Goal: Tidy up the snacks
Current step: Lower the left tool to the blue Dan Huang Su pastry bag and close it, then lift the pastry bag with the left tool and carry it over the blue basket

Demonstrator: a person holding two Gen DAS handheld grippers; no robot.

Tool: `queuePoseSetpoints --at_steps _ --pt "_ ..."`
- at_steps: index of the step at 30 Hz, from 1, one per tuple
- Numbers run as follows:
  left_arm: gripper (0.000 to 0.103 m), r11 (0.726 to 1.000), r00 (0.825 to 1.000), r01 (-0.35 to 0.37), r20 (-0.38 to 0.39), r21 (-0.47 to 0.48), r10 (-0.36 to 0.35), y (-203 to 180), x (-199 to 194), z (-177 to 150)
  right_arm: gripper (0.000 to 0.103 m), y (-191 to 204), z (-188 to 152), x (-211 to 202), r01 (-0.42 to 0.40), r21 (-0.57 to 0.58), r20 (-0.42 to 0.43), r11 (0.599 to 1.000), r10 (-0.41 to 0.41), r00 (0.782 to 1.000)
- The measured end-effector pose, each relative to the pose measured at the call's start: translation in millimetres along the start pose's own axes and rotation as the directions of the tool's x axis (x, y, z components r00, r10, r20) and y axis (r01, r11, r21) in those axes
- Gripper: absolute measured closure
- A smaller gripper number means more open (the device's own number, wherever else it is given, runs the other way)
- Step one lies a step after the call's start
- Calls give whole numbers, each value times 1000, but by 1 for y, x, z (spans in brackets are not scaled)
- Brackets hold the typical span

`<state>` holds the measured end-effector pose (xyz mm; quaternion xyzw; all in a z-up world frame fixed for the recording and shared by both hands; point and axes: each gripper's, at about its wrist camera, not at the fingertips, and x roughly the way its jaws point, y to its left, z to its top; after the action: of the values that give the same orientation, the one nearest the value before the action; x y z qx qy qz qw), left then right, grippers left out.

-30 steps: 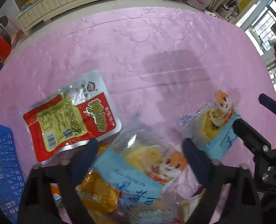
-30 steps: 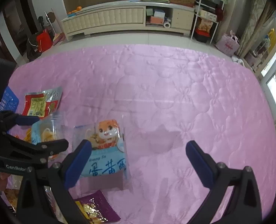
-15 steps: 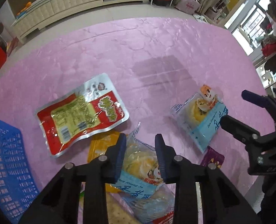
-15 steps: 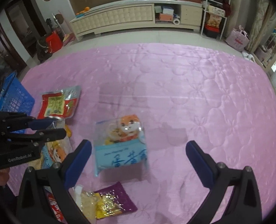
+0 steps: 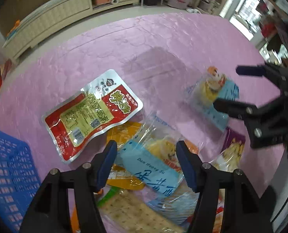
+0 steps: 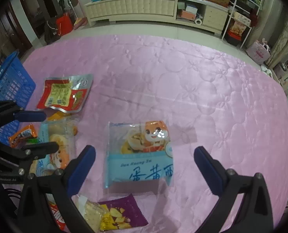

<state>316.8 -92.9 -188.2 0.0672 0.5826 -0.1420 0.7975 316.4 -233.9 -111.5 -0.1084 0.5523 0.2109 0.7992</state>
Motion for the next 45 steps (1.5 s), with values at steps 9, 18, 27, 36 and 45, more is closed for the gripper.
queuePoseSetpoints --at_steps 9,18,27,36,45 --pt "36 995 997 65 -26 -76 -67 13 1 3 8 4 2 26 -20 -10 -41 1000 20 999" --pt "36 997 998 69 7 -33 -68 21 -6 12 32 -8 -8 9 -47 37 16 998 47 999" --pt "36 987 996 82 17 135 -85 1 -15 9 32 -15 -26 -22 -55 66 63 996 50 997" --pt "36 944 999 49 -10 327 -49 -33 5 5 32 -9 -37 -31 -65 69 64 995 61 996" --pt "28 917 999 -24 -22 398 36 -41 32 20 32 -9 -36 -23 -96 66 59 993 92 994"
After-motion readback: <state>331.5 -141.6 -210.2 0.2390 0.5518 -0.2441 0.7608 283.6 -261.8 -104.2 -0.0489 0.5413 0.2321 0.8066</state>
